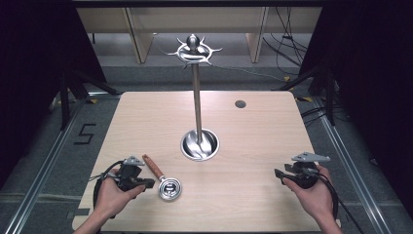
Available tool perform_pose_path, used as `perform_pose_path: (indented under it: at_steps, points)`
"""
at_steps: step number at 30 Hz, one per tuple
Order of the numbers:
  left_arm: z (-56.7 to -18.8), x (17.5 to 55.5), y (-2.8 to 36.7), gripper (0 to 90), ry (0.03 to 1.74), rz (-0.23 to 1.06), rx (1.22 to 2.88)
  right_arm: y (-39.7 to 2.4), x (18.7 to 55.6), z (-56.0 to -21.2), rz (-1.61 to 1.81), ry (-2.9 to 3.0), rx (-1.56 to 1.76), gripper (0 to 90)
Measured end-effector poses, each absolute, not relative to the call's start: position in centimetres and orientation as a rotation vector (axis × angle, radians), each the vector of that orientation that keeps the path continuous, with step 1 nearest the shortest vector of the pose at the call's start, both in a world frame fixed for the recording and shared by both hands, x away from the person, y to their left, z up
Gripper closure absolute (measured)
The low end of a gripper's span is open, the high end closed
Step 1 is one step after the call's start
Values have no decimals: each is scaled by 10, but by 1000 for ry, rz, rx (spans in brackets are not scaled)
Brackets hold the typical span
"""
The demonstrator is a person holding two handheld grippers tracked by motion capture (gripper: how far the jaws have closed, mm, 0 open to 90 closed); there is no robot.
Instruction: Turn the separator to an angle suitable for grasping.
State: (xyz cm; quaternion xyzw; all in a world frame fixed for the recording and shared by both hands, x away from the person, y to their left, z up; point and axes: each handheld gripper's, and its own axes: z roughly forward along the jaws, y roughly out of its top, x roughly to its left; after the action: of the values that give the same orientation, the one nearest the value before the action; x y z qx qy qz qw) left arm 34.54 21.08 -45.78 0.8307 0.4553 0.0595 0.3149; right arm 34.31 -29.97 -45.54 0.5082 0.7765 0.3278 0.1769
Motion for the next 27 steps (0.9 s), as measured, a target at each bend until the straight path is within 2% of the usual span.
perform_pose_path:
  at_steps: [1, 2, 3, 5, 9, 12, 19, 27]
  points:
    - [-455, 350, 209, 876, 1197, 162, 2185, -299, 343, -455, 926, 2200, 1452, 529]
    - [-450, 351, 206, 885, 1272, 156, 2194, -300, 344, -456, 933, 2203, 1427, 529]
    - [-450, 361, 204, 890, 1204, 180, 2192, -300, 344, -456, 932, 2202, 1429, 529]
    - [-448, 370, 201, 890, 1196, 177, 2203, -300, 344, -456, 931, 2201, 1423, 528]
    - [-449, 402, 185, 892, 1243, 209, 2249, -302, 344, -456, 921, 2203, 1397, 527]
    - [-453, 410, 176, 892, 1275, 226, 2261, -302, 344, -457, 922, 2201, 1417, 527]
    - [-457, 407, 160, 891, 1245, 149, 2299, -301, 342, -455, 924, 2200, 1479, 526]
    - [-459, 407, 123, 892, 1169, 149, 2397, -300, 343, -456, 931, 2208, 1430, 524]
